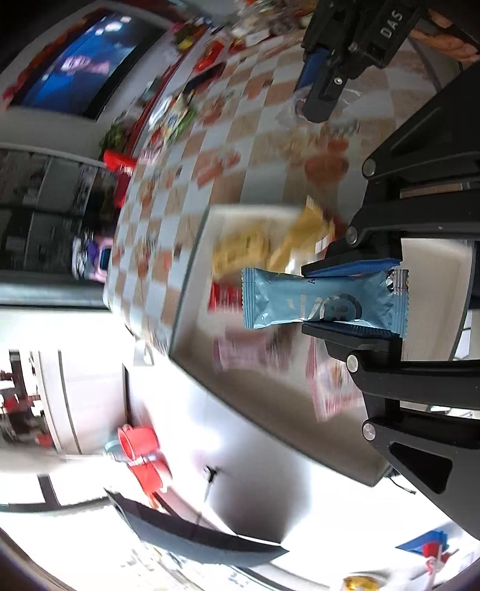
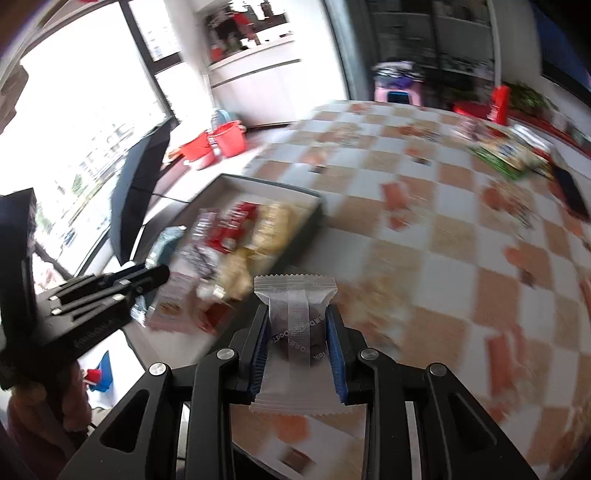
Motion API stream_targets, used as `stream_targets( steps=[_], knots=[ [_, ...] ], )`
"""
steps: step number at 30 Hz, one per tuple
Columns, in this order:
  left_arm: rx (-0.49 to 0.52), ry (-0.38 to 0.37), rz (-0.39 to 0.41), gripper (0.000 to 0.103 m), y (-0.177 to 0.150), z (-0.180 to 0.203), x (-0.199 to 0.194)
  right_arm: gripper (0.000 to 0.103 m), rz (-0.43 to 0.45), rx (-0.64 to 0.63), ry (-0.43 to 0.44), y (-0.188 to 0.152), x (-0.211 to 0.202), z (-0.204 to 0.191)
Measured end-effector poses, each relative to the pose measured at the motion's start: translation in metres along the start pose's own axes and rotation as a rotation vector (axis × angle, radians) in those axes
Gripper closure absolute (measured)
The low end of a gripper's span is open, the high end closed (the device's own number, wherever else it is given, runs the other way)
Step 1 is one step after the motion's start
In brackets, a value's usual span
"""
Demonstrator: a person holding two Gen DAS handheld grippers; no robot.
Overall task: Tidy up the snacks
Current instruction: 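Carry the blue packet and candy into the white tray and release both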
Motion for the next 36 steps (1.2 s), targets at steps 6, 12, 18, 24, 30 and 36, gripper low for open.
stream_targets(
  steps=[6,12,18,24,30,36],
  knots=[
    [-0.060,0.054,-0.034,0.077,0.005,-0.038,0.014,0.072,-0.021,-0.077,0.067,0.037,0.032,-0.048],
    [-0.046,0.077,-0.023,0.037,0.002,-0.038,0.023,0.071,-0.055,-0.097,0.106,0.063,0.070,-0.069],
    [-0.028,0.135,0.041,0.018,-0.004,-0.034,0.019,0.001,-0.045,-0.055,0.091,0.054,0.071,-0.052],
    [-0.024,0.162,0.055,0.016,-0.016,-0.023,0.014,0.001,-0.085,-0.033,-0.006,0.036,0.059,-0.035],
    [-0.006,0.126,-0.010,0.010,-0.034,-0.009,0.013,0.001,-0.134,-0.017,-0.014,0.022,0.051,-0.031],
    [-0.025,0.135,-0.011,0.010,-0.051,-0.007,0.008,0.001,-0.154,-0.018,-0.010,0.013,0.041,-0.033]
  ],
)
Point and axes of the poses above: each gripper's, at about its wrist camera, not at the fingertips, and x roughly the way its jaws point, z to its right, y to its top, the point moved 3 cm from there along x, roughly the way its jaws point, and after that the axes turned 15 degrees about -z, right-handed, at the moved point
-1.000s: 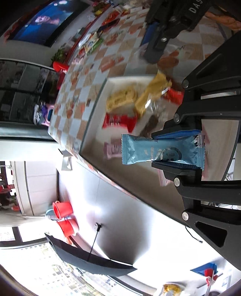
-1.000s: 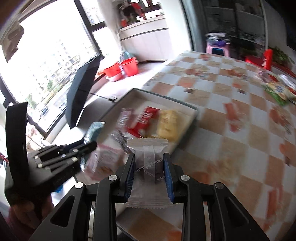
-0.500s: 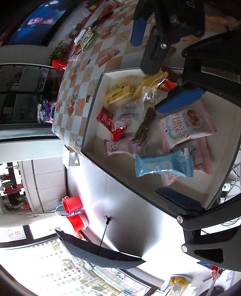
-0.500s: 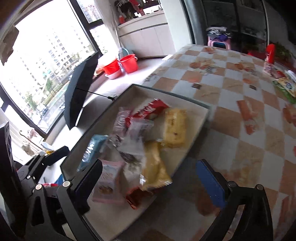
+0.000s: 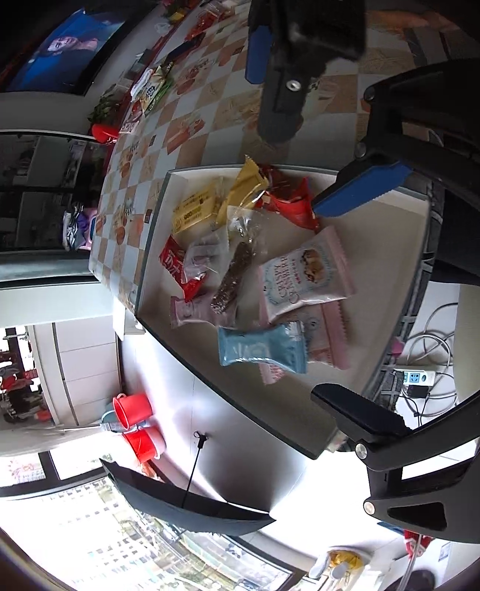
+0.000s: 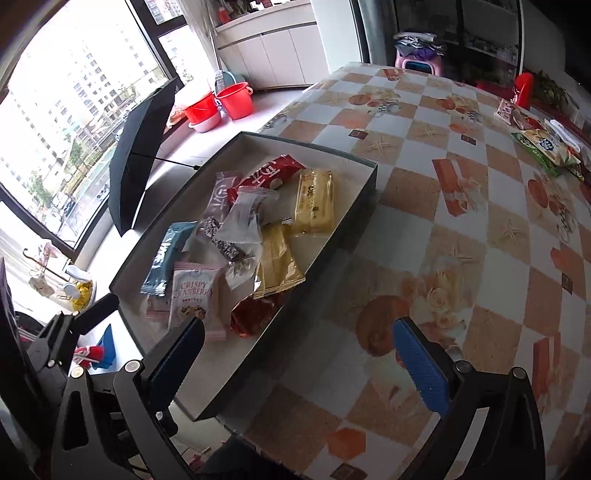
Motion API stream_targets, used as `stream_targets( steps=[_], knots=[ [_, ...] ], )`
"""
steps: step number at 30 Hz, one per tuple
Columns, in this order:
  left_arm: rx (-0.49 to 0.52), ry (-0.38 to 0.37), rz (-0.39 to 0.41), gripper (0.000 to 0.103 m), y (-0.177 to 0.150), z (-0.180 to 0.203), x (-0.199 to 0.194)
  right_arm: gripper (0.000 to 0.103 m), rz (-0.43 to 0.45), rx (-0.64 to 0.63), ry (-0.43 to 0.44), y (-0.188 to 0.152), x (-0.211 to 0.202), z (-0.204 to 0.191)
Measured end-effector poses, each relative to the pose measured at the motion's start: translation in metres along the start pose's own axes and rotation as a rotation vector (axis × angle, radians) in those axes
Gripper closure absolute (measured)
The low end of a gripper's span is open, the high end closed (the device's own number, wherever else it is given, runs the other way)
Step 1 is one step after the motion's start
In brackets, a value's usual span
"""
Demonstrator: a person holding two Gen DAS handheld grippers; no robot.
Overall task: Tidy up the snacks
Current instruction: 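Carry the blue packet and candy into the white tray and release both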
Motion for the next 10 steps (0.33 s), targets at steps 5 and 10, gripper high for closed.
stream_targets(
  steps=[5,10],
  knots=[
    [-0.028,0.026,-0.002,0.009,-0.003,-0.004,0.000,0.001,0.002,0.011,0.024,-0.005,-0.001,0.003],
    [-0.053,0.016,0.052,0.009,-0.005,-0.008,-0.009,0.001,0.001,-0.004,0.026,-0.007,-0.002,0.000]
  ],
)
Point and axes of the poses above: each gripper's, at about its wrist camera, not at the fingertips, and x roughly the way its jaws point, z to its right, y to its top, the point moved 3 cm from there along x, roughly the way its jaws point, and after that the axes turned 15 degrees about -z, right-handed, at the moved point
